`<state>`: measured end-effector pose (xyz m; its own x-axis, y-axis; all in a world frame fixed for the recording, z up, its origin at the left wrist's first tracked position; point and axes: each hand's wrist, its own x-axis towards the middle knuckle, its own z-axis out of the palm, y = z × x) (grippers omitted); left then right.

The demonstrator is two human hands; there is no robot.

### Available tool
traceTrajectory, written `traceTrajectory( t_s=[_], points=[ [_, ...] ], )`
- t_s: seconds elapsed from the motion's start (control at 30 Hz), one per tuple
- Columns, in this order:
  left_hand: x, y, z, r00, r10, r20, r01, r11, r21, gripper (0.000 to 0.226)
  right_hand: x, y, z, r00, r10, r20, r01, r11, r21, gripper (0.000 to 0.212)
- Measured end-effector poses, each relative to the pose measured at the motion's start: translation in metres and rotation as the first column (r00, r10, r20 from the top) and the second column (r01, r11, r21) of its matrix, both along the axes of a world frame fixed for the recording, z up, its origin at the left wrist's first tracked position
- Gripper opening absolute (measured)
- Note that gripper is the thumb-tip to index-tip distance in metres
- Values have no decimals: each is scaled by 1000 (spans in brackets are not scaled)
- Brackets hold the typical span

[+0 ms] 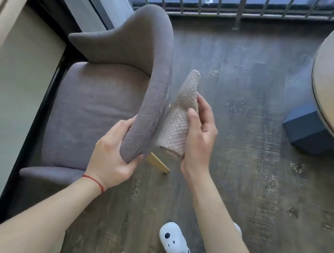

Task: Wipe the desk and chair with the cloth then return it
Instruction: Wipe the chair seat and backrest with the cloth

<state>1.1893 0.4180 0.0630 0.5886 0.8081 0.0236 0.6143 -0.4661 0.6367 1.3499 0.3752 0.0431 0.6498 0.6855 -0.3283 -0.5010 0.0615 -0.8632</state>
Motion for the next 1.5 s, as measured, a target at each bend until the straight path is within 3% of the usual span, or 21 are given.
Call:
traceTrajectory(
  t_s=[0.1,0.27,0.4,0.53,0.6,0.7,0.77,0.97,1.2,1.37,1.5],
  points=[
    [1,-1,-1,1000,9,26,-9,1000,-1,64,-16,9,12,953,46,300,-62,997,46,36],
    [1,-1,-2,1000,8,8,-8,999,33,65,2,12,7,890,115,440,-68,990,-121,36],
    [0,-1,-3,1000,3,16,-4,999,36,65,-1,15,11,866,56,497,-68,998,5,36],
    [-1,-1,-4,1000,6,22,-7,999,45,66,-12,6,-11,937,192,293,-151,976,-159,31],
    [-1,-1,-3,1000,5,14,-6,999,54,69,-5,3,-18,960,173,218,-127,969,-210,31],
    [-1,-2,-2,1000,4,23,-6,998,56,65,0,11,-7,973,20,229,-2,997,-81,33],
    [0,-2,-2,999,3,37,-5,999,53,63,-8,21,0,960,23,280,-24,1000,0,32],
    [-2,-2,-2,1000,15,20,-17,998,66,65,-3,10,-23,941,139,308,-67,970,-232,32],
    [0,-3,-2,1000,18,24,-19,996,82,63,-5,33,-3,966,74,247,-59,996,-71,34],
    [0,-3,-1,1000,16,12,-17,995,97,61,-3,-16,-12,889,163,427,-144,987,-76,33],
    [-1,-2,-3,1000,15,-5,-14,995,102,61,7,19,-6,952,43,302,-21,997,-78,35]
  ],
)
